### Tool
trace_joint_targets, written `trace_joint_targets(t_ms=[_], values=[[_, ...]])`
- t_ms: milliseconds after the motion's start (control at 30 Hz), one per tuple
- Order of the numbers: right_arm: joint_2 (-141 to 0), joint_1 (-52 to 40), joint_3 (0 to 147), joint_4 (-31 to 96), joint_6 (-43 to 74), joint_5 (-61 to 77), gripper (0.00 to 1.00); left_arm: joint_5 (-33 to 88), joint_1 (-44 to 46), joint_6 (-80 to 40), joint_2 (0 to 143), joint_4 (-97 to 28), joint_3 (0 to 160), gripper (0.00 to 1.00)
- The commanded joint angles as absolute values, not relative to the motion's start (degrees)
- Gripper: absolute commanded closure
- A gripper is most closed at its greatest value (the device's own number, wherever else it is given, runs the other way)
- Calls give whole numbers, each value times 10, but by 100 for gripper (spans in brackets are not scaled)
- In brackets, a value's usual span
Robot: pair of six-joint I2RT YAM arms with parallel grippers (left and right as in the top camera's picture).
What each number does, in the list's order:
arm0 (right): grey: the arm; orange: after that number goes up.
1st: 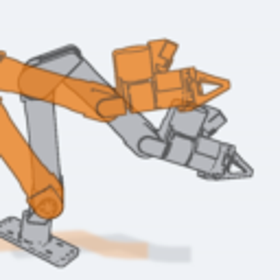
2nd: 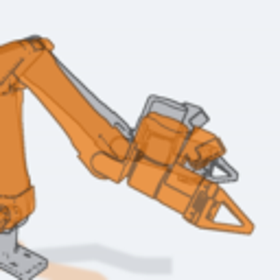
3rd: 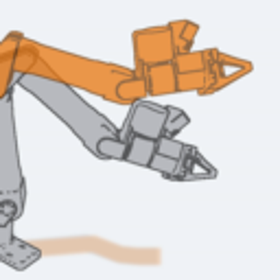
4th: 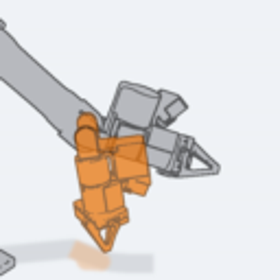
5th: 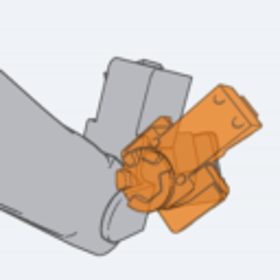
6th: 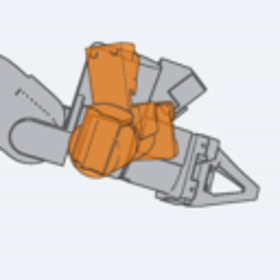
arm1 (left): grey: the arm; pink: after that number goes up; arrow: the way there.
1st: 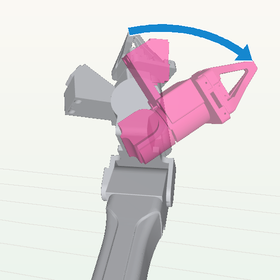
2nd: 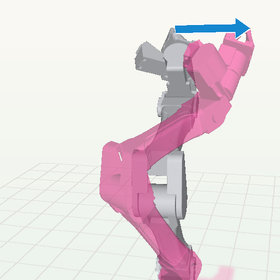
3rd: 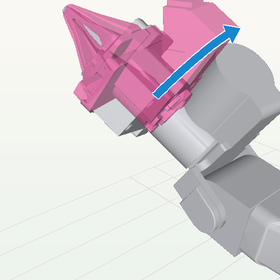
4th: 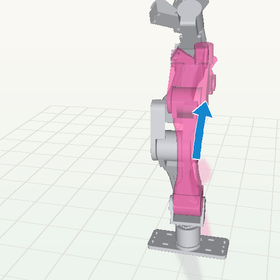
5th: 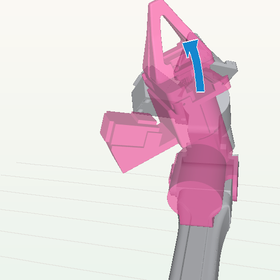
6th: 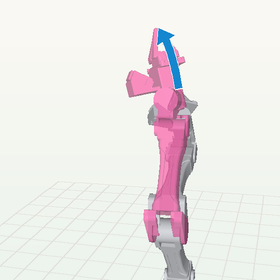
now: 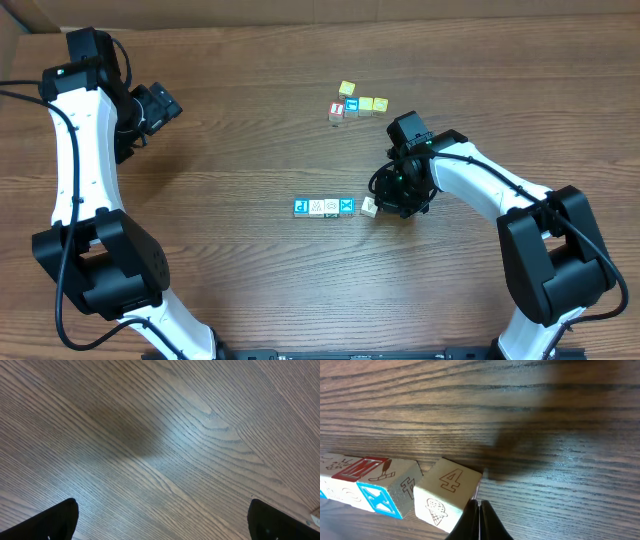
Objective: Flip 5 blocks
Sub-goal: 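Push the '4' block left against the X block with the right gripper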
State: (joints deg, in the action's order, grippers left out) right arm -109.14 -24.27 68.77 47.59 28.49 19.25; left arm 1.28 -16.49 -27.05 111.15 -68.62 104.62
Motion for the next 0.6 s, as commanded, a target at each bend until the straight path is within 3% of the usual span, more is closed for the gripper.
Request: trace_joint_targets(t_ms=[0, 200, 567], values=[[-1084, -243, 686, 474, 284, 190, 93, 11, -161, -268, 1105, -687, 1055, 0], [-1084, -243, 686, 460, 248, 180, 84, 11, -161, -268, 1105, -687, 1055, 0], [-1084, -243, 686, 442, 248, 133, 83, 11, -161, -268, 1105, -687, 1055, 0]])
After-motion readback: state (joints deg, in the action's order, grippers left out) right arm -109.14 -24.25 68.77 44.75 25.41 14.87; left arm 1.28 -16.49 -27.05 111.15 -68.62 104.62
